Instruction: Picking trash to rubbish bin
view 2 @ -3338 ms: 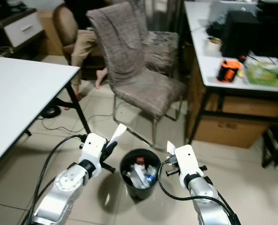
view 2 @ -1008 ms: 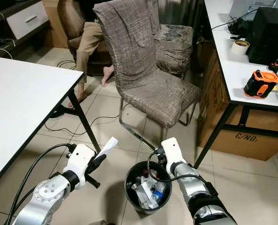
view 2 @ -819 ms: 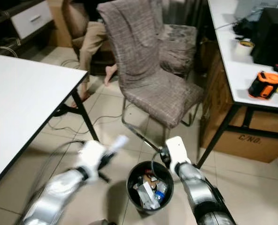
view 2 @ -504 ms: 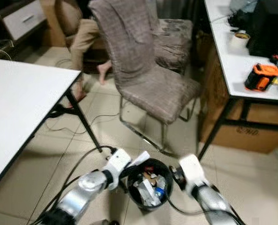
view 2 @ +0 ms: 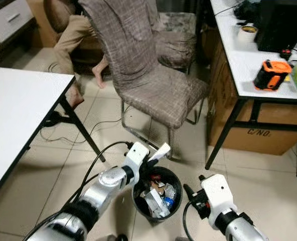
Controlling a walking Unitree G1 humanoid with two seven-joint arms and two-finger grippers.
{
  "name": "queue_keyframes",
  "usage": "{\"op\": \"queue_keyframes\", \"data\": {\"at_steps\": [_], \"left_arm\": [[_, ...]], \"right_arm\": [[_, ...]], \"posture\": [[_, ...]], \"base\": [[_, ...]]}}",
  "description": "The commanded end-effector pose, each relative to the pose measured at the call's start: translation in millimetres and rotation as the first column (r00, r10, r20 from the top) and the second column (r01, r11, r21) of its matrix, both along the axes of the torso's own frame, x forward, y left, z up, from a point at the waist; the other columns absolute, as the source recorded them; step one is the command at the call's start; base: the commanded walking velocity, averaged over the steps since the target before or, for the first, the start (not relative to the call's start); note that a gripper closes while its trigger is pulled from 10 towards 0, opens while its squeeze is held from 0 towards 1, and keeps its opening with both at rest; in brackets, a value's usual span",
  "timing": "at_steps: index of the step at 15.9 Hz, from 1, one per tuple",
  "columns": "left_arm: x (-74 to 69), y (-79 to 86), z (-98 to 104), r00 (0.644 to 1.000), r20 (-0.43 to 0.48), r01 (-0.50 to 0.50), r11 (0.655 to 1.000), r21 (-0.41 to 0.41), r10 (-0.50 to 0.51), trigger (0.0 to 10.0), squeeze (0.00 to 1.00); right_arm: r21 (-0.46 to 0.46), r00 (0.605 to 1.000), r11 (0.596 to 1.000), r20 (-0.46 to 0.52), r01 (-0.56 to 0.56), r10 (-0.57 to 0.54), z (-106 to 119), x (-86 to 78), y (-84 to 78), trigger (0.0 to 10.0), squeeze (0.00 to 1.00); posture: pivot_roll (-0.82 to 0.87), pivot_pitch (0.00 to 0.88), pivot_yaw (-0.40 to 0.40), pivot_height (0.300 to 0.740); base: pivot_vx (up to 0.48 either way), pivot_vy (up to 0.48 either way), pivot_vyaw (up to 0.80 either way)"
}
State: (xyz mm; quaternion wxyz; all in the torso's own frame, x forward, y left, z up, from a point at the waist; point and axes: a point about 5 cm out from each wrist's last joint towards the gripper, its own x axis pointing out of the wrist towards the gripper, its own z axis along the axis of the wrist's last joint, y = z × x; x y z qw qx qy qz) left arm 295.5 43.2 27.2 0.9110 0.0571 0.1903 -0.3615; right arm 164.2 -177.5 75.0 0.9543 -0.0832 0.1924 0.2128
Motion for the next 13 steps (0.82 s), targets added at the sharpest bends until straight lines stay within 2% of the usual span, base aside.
{"op": "queue_keyframes", "data": {"at_steps": [1,4,8,13], "left_arm": [[4.8,2.5,3,0.999,0.018,-0.03,1.0,-0.004,0.03,10.0,1.0],[9.0,4.0,5,0.998,0.017,-0.053,0.998,-0.03,0.054,10.0,1.0],[6.6,-5.5,5,0.999,-0.022,-0.035,0.994,-0.1,0.032,10.0,1.0],[6.7,-8.0,6,0.999,-0.029,-0.032,0.992,-0.124,0.028,10.0,1.0]], "right_arm": [[0.007,1.0,1.0,-0.01,-0.005,0.005,3,-1.4,4.3,10.0,0.0],[0.003,1.0,1.0,-0.01,0.015,-0.015,5,2.0,4.1,10.0,0.0],[-0.009,1.0,1.0,-0.019,0.024,-0.024,6,3.9,3.0,10.0,0.0],[-0.014,0.999,0.999,-0.018,0.031,-0.031,6,5.9,1.9,10.0,0.0]], "posture": [[-0.23,0.113,0.066,0.74],[-0.23,0.113,0.062,0.74],[-0.23,0.11,0.064,0.74],[-0.23,0.108,0.066,0.74]], "base": [[0.0,0.0,0.0],[0.0,0.0,0.0],[0.0,0.0,0.0],[0.0,0.0,0.0]]}}
